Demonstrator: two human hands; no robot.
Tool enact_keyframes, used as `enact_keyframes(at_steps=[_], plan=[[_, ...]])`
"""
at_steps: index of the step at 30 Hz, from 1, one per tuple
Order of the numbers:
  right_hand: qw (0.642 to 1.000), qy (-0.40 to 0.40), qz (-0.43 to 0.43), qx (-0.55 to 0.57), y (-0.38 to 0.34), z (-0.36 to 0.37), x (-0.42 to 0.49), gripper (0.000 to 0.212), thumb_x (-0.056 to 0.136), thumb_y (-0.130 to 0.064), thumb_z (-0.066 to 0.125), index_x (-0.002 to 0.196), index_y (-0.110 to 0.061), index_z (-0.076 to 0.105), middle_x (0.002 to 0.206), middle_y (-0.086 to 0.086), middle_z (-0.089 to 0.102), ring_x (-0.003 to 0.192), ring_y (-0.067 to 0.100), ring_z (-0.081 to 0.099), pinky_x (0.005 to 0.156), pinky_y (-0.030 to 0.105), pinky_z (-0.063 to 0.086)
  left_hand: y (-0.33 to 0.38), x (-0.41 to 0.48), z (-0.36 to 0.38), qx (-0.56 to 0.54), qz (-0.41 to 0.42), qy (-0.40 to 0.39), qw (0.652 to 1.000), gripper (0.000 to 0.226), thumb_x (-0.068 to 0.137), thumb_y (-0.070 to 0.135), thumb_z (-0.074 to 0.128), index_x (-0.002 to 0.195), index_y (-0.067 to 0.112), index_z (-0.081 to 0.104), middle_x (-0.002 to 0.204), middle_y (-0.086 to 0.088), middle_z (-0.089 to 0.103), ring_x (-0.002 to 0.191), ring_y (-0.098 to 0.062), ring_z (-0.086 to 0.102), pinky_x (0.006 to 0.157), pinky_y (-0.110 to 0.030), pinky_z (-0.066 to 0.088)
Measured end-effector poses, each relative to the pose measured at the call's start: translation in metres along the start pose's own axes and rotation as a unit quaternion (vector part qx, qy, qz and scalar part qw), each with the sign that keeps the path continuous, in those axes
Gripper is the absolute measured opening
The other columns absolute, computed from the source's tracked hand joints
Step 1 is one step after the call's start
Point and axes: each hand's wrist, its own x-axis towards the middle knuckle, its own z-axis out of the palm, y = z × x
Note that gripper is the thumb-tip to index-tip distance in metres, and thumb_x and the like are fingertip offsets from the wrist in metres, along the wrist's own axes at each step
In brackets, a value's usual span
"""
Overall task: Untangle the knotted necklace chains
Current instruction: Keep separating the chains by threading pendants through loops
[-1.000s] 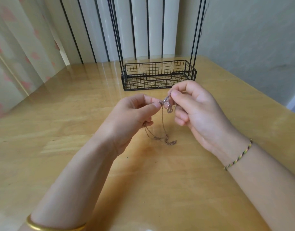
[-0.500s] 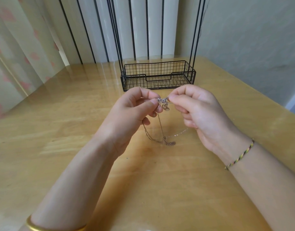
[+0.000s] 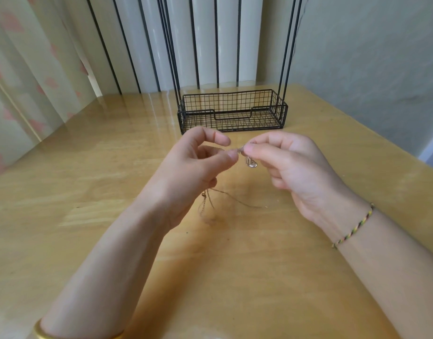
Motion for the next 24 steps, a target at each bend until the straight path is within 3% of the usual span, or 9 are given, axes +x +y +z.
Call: enact_keyframes(at_steps=[6,11,14,17,21,24], plan=[[1.000,-0.003,0.004,0.001,-0.0005,-0.0002,-0.0003,0.018,0.086,-0.006,0.059,0.069,-0.013,0.059,0.036,-0.018,0.043,0.036,-0.003,0.044,0.038,0.007,0.032,-0.0033,0.0016,-0.0003,0.082,0.043,0.040,0.995,0.013,0.085,0.008,0.068,0.079,0.019,0.063,0.069,0.015,0.055,0.053,-0.004,0.043,0.053,-0.019,0.037],[1.000,0.008,0.003,0.000,0.0002,-0.0007,0.0006,0.020,0.085,-0.004,0.056,0.066,-0.013,0.057,0.037,-0.017,0.042,0.035,-0.001,0.042,0.037,0.007,0.030,-0.0009,0.0007,0.0006,0.071,0.039,0.057,0.995,0.018,0.087,0.009,0.066,0.072,0.018,0.061,0.071,0.009,0.057,0.055,-0.003,0.049,0.051,-0.018,0.041],[1.000,0.004,0.007,-0.011,0.0006,-0.0003,0.0011,0.019,0.083,-0.006,0.055,0.065,-0.013,0.056,0.037,-0.017,0.041,0.036,-0.001,0.041,0.037,0.008,0.029,-0.0006,0.0020,0.0007,0.030,0.021,0.059,0.998,0.016,0.090,0.009,0.061,0.075,0.016,0.059,0.087,-0.002,0.061,0.080,-0.012,0.061,0.069,-0.028,0.054],[1.000,0.000,0.019,-0.021,0.0014,0.0000,0.0011,0.017,0.081,-0.008,0.056,0.065,-0.014,0.056,0.040,-0.016,0.041,0.037,0.000,0.038,0.038,0.008,0.024,0.0002,0.0012,0.0020,0.013,0.015,0.057,0.998,0.016,0.091,0.008,0.058,0.078,0.017,0.058,0.089,-0.003,0.067,0.092,-0.018,0.066,0.089,-0.036,0.051],[0.999,0.007,0.040,-0.016,0.0045,0.0021,0.0020,0.015,0.074,-0.015,0.057,0.061,-0.022,0.057,0.057,-0.009,0.044,0.044,0.002,0.034,0.042,0.014,0.025,0.0006,-0.0005,0.0071,-0.050,0.011,0.042,0.998,0.012,0.095,0.009,0.052,0.084,0.013,0.054,0.073,0.002,0.067,0.080,-0.017,0.069,0.091,-0.036,0.052],[0.998,0.005,0.053,0.020,0.0061,0.0029,0.0018,0.020,0.079,-0.007,0.056,0.063,-0.020,0.056,0.065,0.002,0.043,0.051,0.010,0.030,0.044,0.021,0.021,0.0002,-0.0002,0.0077,-0.066,0.021,0.042,0.997,0.011,0.096,0.009,0.051,0.086,0.012,0.053,0.069,0.002,0.064,0.068,-0.016,0.066,0.086,-0.034,0.054]])
